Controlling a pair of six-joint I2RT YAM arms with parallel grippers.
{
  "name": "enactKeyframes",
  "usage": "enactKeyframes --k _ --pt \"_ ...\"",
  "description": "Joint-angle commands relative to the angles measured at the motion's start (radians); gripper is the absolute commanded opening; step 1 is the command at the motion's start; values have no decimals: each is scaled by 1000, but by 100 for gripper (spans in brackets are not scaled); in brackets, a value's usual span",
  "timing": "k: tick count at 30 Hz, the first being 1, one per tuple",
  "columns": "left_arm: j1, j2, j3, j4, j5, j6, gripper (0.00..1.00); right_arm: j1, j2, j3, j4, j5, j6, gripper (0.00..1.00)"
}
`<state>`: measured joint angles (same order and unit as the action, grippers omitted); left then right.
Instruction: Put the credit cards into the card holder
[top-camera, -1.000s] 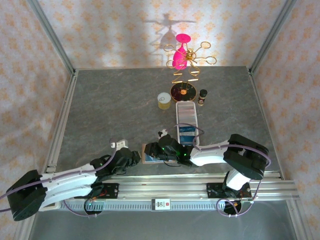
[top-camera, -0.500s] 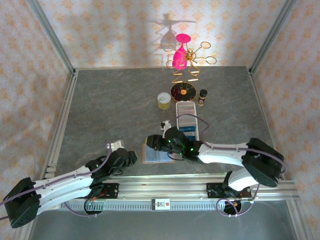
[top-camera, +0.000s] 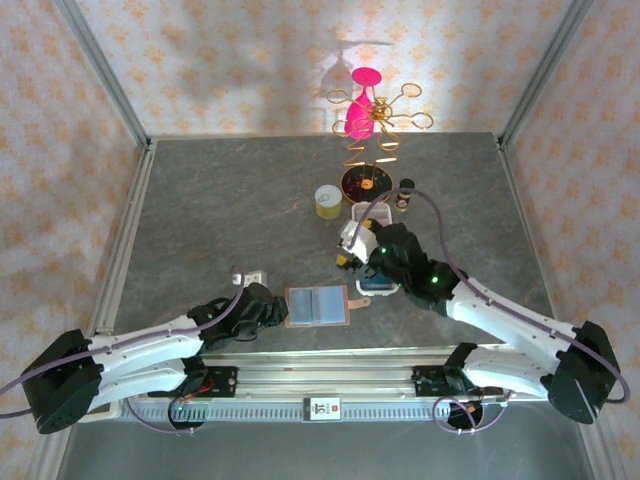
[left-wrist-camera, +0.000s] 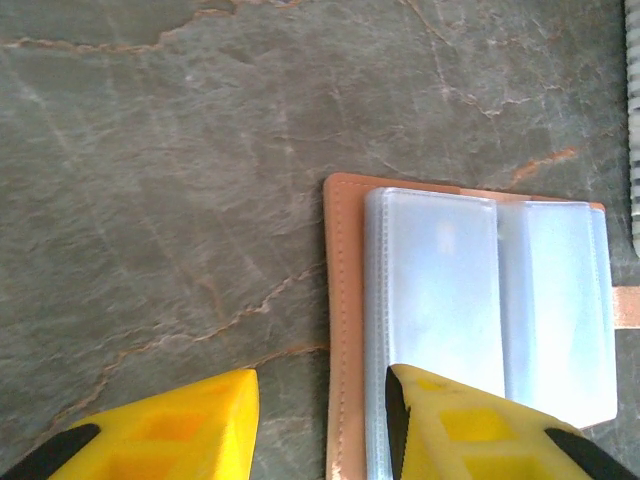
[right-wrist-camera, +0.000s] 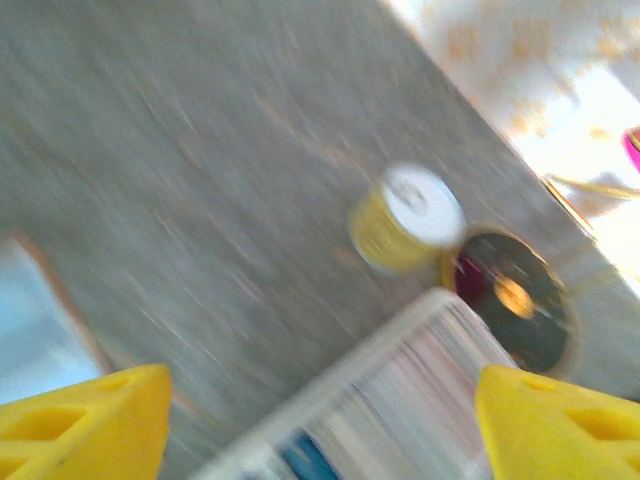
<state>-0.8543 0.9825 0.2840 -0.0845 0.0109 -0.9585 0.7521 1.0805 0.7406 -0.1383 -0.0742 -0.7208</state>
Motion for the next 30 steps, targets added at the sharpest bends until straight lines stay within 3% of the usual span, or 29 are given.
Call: enactKeyframes --k 1,7,18,22,24,30 --pt "8 27 22 34 27 47 40 -85 16 -12 -168 13 -427 83" --pt "7 51 30 39 56 72 41 -212 114 -48 -55 4 -595 84" --pt "8 27 12 45 76 51 43 -229 320 -21 75 -58 -661 77" --pt "7 11 6 38 72 47 43 -229 379 -8 116 -43 -674 69" --pt "7 3 2 38 74 43 43 -228 394 1 136 -47 -670 57" --pt "8 -4 -12 52 77 34 42 -229 373 16 95 -38 -686 37"
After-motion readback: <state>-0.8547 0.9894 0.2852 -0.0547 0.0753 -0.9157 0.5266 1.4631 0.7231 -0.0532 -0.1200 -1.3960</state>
